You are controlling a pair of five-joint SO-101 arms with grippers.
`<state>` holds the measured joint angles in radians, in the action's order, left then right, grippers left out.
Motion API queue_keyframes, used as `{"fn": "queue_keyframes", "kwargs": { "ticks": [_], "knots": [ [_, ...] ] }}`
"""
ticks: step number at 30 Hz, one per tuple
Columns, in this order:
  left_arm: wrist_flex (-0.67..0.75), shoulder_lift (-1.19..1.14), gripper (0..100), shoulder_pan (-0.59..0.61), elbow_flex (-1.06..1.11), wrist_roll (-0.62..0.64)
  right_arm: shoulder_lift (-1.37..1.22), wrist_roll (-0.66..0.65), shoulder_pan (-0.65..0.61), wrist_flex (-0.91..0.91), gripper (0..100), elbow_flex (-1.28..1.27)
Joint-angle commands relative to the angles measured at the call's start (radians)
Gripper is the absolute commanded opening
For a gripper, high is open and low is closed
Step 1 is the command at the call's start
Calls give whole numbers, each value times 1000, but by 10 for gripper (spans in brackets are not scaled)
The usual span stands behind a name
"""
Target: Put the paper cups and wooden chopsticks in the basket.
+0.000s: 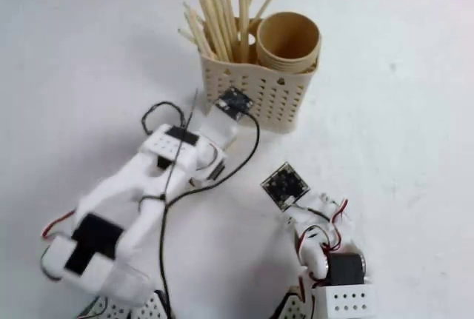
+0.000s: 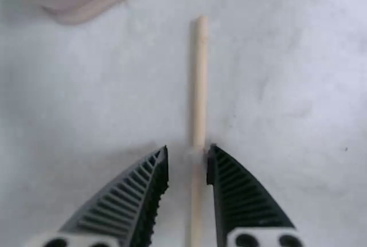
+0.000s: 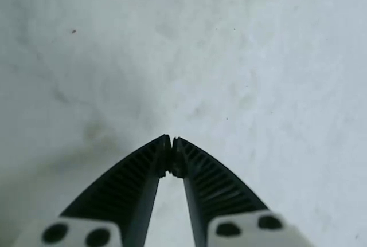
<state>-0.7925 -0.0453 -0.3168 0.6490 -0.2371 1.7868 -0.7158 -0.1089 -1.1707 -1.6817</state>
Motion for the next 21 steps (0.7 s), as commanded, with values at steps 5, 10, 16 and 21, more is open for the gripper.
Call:
{"fn": "queue_keyframes", "kwargs": {
  "ticks": [5, 10, 16, 21],
  "knots": [
    [-40, -64, 128, -1, -81, 0, 4, -5, -2, -7, 19, -9],
    [-120, -68, 129, -1, -81, 3, 4, -5, -2, -7, 19, -9],
    [-190, -71, 132, -1, -81, 3, 4, -5, -2, -7, 19, -9],
    [-222, -73, 132, -1, -78, 3, 4, -5, -2, -7, 19, -9]
  ]
}}
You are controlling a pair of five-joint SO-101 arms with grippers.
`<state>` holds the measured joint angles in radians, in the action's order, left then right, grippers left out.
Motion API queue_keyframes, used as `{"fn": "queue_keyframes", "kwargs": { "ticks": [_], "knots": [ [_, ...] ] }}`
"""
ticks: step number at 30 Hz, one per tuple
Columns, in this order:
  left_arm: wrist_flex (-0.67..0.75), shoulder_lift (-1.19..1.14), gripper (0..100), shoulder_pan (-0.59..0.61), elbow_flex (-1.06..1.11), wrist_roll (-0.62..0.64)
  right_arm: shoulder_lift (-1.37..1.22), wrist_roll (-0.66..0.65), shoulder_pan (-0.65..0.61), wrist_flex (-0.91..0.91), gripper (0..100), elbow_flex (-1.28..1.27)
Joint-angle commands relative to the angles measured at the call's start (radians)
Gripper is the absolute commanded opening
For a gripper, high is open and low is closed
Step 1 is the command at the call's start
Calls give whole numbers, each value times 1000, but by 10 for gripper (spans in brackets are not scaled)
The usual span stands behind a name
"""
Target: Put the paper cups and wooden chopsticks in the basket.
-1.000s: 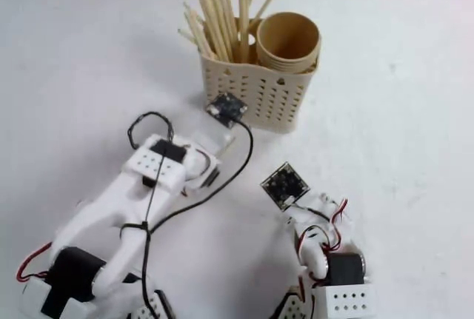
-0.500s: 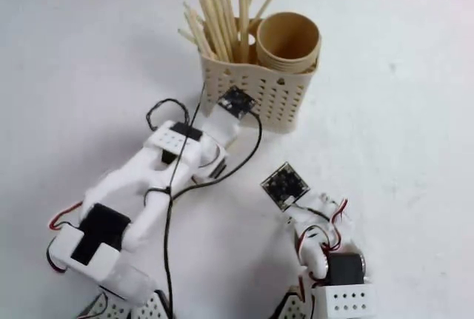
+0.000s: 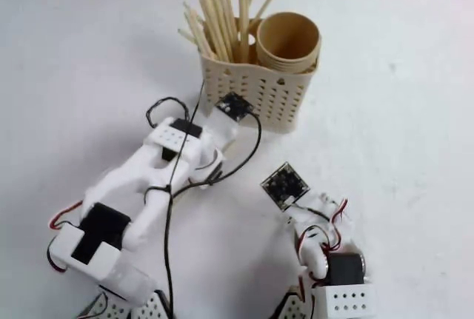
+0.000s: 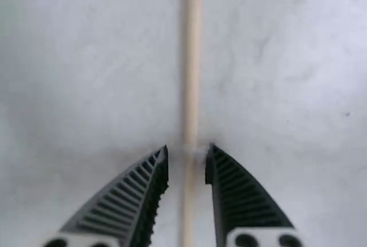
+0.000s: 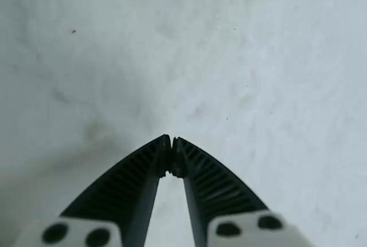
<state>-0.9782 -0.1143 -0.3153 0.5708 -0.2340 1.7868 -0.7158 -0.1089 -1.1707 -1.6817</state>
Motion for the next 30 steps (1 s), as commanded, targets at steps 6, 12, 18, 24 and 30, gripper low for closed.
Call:
{"fn": "queue_keyframes", "kwargs": {
  "ticks": [6, 12, 18, 24, 30],
  "knots": [
    [-29, -4, 133, 7, -3, 0, 4, -5, -2, -7, 19, -9],
    [-32, -4, 174, 7, -3, 5, 4, -5, -2, -7, 19, -9],
    [-34, -4, 236, 8, -3, 5, 4, -5, -2, -7, 19, -9],
    [-51, -15, 222, 71, -34, 6, 4, -5, -2, -7, 19, -9],
    [-170, -177, 221, 56, -183, -2, 4, -5, -2, -7, 19, -9]
  ]
}}
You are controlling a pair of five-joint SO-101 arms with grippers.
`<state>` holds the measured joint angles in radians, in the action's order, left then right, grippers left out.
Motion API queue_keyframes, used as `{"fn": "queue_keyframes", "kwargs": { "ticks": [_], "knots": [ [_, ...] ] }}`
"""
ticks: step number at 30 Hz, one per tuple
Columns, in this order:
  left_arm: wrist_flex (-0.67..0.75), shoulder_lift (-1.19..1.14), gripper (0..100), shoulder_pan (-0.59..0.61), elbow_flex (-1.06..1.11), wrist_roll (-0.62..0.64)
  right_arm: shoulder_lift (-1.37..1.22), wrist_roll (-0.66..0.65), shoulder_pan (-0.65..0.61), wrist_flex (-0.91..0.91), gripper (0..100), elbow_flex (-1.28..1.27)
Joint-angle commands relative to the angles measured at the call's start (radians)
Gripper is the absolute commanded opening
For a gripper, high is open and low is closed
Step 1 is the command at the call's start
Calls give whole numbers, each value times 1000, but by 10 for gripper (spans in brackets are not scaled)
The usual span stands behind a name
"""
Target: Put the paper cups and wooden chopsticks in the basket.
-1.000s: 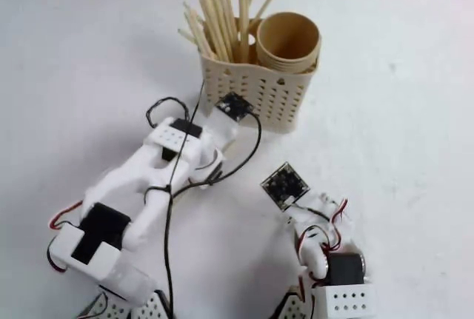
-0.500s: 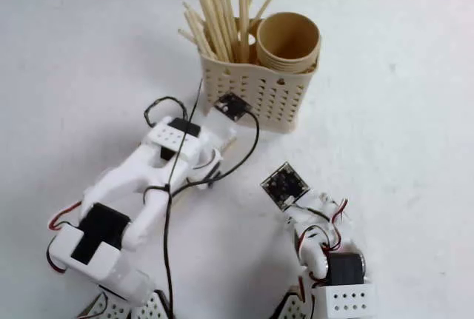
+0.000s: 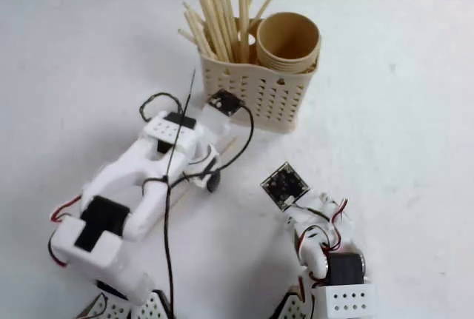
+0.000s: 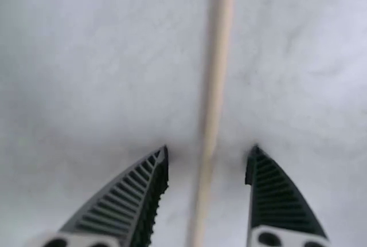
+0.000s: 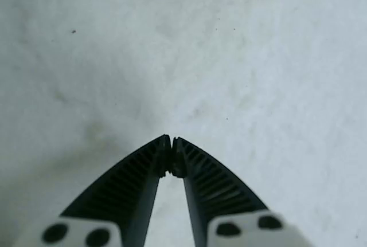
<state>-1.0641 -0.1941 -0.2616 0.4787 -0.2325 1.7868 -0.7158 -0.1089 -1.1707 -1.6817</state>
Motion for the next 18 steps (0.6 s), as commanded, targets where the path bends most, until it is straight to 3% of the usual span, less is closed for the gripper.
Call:
{"fn": "queue_keyframes", "kwargs": {
  "ticks": [1, 3, 8, 18],
  "knots": [
    [-106, -124, 221, 1, -117, -5, 4, -5, -2, -7, 19, -9],
    [-137, -162, 207, 1, -153, -5, 4, -5, -2, -7, 19, -9],
    [-132, -150, 55, -1, -157, -6, 4, -5, -2, -7, 19, -9],
    [-132, -145, 37, -2, -149, -37, 4, -5, -2, -7, 19, -9]
  ]
}}
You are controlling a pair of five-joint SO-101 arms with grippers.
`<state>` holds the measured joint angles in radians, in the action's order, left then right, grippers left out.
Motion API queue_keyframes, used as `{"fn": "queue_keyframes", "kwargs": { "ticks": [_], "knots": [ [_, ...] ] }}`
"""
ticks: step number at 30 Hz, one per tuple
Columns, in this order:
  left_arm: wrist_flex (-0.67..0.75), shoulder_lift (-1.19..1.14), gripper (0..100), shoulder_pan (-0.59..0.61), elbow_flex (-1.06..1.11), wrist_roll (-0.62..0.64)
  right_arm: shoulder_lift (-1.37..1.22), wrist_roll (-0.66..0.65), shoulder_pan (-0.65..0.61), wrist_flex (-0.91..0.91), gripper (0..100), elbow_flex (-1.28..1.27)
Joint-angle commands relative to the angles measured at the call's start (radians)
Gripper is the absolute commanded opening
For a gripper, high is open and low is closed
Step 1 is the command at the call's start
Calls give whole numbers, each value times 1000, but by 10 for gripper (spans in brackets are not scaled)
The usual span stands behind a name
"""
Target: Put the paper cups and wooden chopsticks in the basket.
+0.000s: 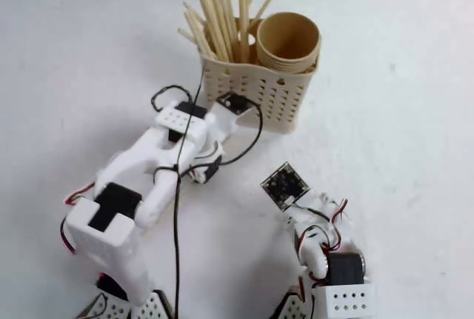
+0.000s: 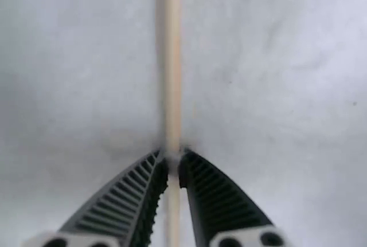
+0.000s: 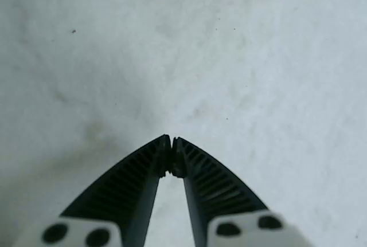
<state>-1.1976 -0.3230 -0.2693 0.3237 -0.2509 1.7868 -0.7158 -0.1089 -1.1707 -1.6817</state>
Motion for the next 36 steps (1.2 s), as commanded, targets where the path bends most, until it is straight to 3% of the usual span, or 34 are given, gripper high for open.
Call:
{"fn": "queue_keyframes", "kwargs": {
  "ticks": [1, 13, 21, 30, 36],
  "knots": [
    [6, -12, 37, 5, 18, -21, 4, -5, -2, -7, 19, -9],
    [114, 404, 27, -51, 305, -15, 4, -5, -2, -7, 19, -9],
    [107, 682, 24, -19, 328, -18, 4, -5, -2, -7, 19, -9],
    [97, 1001, 24, -27, 95, 8, 4, -5, -4, -7, 19, -9],
    [252, 1017, 24, -25, -169, 290, 4, -5, -4, -7, 19, -9]
  ]
}}
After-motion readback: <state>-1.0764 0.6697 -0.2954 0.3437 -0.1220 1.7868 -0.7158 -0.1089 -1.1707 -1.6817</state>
